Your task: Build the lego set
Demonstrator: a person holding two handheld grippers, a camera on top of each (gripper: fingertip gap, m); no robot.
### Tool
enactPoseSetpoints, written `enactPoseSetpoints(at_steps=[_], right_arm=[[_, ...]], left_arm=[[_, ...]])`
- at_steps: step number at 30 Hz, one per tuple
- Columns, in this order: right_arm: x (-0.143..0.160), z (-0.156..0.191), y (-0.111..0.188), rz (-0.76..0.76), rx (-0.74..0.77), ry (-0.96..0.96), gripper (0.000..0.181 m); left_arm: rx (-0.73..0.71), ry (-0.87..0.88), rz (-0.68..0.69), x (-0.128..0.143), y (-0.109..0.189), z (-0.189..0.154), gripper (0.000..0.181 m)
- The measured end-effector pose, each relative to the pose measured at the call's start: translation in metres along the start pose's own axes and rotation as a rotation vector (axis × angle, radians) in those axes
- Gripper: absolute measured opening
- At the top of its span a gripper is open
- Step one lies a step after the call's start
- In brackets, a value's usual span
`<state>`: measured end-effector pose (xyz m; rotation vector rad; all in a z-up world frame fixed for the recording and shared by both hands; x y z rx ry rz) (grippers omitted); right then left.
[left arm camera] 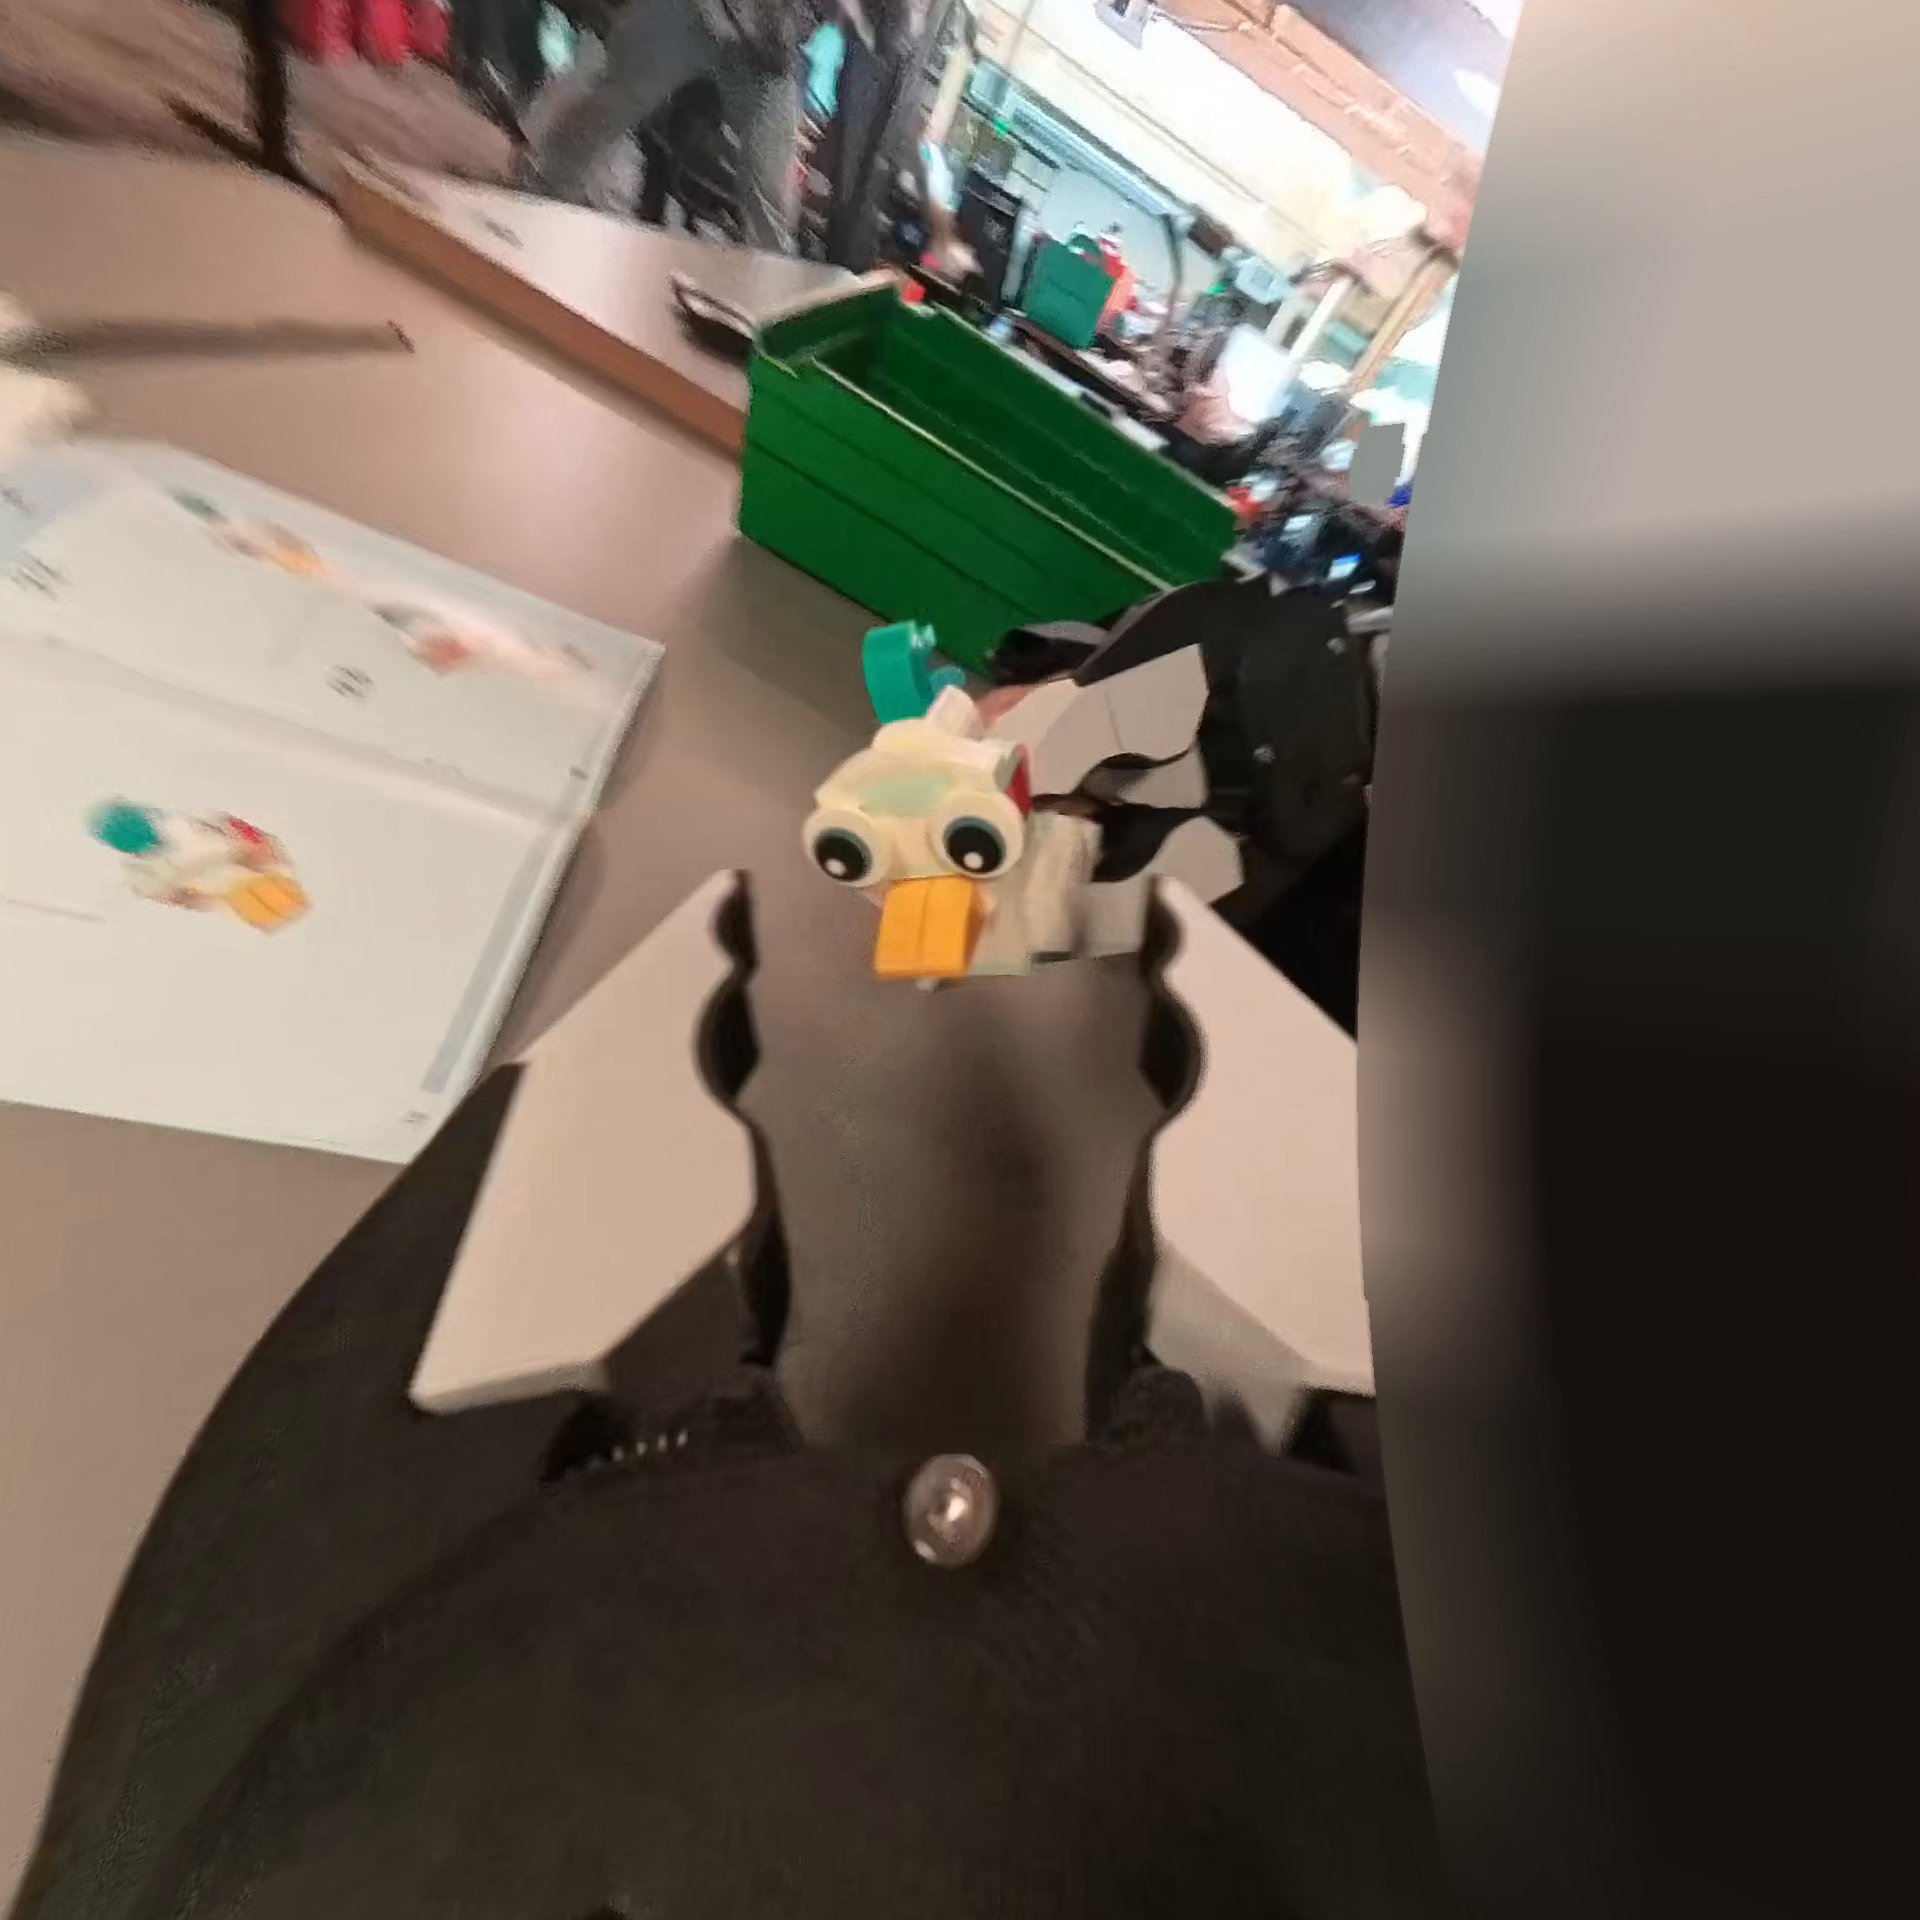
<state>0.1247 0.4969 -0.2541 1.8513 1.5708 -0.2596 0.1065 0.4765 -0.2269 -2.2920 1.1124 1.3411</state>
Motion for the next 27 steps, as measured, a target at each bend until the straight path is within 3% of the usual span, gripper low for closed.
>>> enactPoseSetpoints(at_steps=[1, 4, 7, 12, 14, 21, 27], right_arm=[[-0.001, 0.001, 0.0, -0.017, -0.01, -0.027, 0.019], [-0.004, 0.006, -0.003, -0.08, -0.058, -0.119, 0.019], [-0.006, 0.011, -0.006, -0.127, -0.091, -0.184, 0.019], [-0.007, 0.011, -0.008, -0.17, -0.085, -0.219, 0.019], [-0.009, 0.011, -0.008, -0.183, -0.093, -0.232, 0.019], [-0.01, 0.017, -0.006, -0.203, -0.156, -0.267, 0.019], [-0.019, 0.027, -0.003, -0.247, -0.225, -0.266, 0.019]], left_arm=[[-0.072, -0.096, -0.02, -0.002, 0.002, 0.006, 0.087], [-0.265, -0.418, -0.06, -0.003, 0.01, 0.018, 0.095], [-0.297, -0.57, -0.093, 0.0, 0.012, 0.013, 0.088], [-0.071, -0.265, -0.176, -0.01, 0.014, -0.003, 0.081], [-0.05, -0.277, -0.227, -0.017, 0.023, -0.006, 0.071], [-0.271, -0.829, -0.122, -0.009, 0.029, -0.011, 0.063], [-0.326, -0.984, 0.022, 0.012, 0.016, -0.005, 0.063]])
Point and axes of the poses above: each gripper's, where its closed fingertips meet, y back along the fingers, x out of its underside, z = x × y across the jaws, the point moved 1 cm from there along y, back along the fingers, and after that the axes turned 7 degrees about y, right-handed, at the moved point
